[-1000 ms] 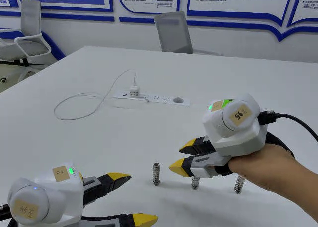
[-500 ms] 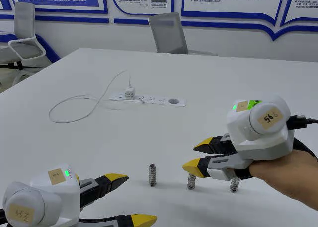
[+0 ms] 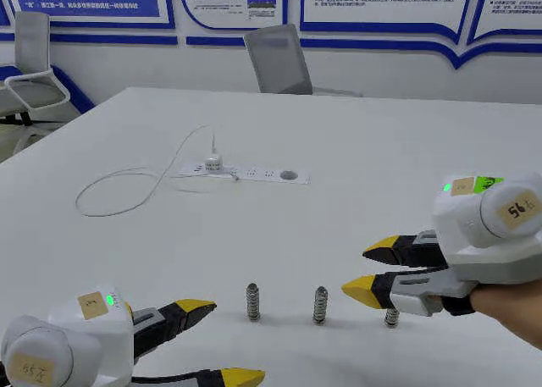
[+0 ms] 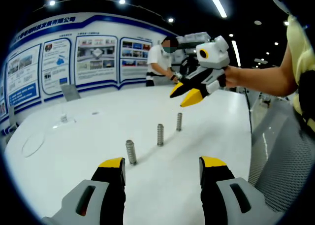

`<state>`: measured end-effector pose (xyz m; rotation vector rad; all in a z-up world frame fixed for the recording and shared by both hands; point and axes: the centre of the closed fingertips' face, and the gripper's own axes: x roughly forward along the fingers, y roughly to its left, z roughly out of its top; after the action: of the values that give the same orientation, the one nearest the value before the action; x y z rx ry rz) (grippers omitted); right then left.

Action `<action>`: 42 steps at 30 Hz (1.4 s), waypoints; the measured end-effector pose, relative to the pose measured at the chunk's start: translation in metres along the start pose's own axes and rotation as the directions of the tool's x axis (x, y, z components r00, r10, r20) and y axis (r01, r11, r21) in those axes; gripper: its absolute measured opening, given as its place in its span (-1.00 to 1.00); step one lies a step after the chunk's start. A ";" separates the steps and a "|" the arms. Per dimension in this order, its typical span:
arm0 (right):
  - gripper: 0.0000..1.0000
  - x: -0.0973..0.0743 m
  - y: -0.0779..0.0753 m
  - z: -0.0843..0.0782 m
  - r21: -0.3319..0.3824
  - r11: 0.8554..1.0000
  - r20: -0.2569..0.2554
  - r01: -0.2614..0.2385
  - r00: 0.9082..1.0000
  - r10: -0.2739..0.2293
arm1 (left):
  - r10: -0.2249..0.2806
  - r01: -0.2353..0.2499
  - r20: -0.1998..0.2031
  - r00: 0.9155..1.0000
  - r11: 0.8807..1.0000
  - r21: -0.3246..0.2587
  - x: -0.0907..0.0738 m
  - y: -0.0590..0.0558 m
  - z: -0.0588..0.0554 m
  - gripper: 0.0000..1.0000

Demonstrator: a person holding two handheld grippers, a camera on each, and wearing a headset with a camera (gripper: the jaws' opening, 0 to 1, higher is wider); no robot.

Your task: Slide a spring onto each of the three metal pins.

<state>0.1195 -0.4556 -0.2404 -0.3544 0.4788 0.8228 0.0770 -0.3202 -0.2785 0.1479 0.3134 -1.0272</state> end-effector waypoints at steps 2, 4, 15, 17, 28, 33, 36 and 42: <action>-0.28 -0.005 -0.004 -0.002 0.007 1.000 0.004 0.012 1.000 -0.012 | 0.000 0.000 -0.001 1.000 1.000 0.001 0.000 0.000 0.000 0.24; -0.27 -0.010 -0.007 -0.004 0.009 1.000 0.005 0.024 1.000 -0.024 | 0.002 -0.002 0.000 1.000 1.000 0.001 -0.001 0.001 0.000 0.24; -0.15 -0.036 -0.017 -0.022 0.046 0.997 0.024 0.062 0.998 -0.064 | 0.013 -0.013 0.004 1.000 1.000 -0.002 -0.004 0.004 0.000 0.25; -0.13 -0.040 -0.016 -0.028 0.051 0.996 0.025 0.068 0.997 -0.069 | 0.014 -0.014 0.003 1.000 1.000 -0.003 -0.004 0.004 -0.001 0.25; -0.06 -0.056 -0.010 -0.053 0.090 0.993 0.040 0.081 0.996 -0.085 | 0.018 -0.018 0.003 1.000 1.000 -0.011 -0.006 0.005 -0.004 0.27; -0.02 -0.060 -0.004 -0.061 0.107 0.991 0.058 0.086 0.994 -0.093 | 0.021 -0.021 0.004 1.000 1.000 -0.016 -0.008 0.005 -0.006 0.28; 0.02 -0.062 -0.001 -0.064 0.121 0.989 0.077 0.084 0.993 -0.093 | 0.022 -0.022 0.005 1.000 1.000 -0.019 -0.009 0.004 -0.006 0.28; 0.04 -0.066 0.004 -0.068 0.138 0.986 0.097 0.093 0.990 -0.107 | 0.026 -0.026 0.007 1.000 0.999 -0.025 -0.010 0.005 -0.008 0.29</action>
<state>0.0600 -0.5259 -0.2630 -0.2095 0.4130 0.7038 0.0745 -0.3070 -0.2829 0.1256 0.3169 -0.9977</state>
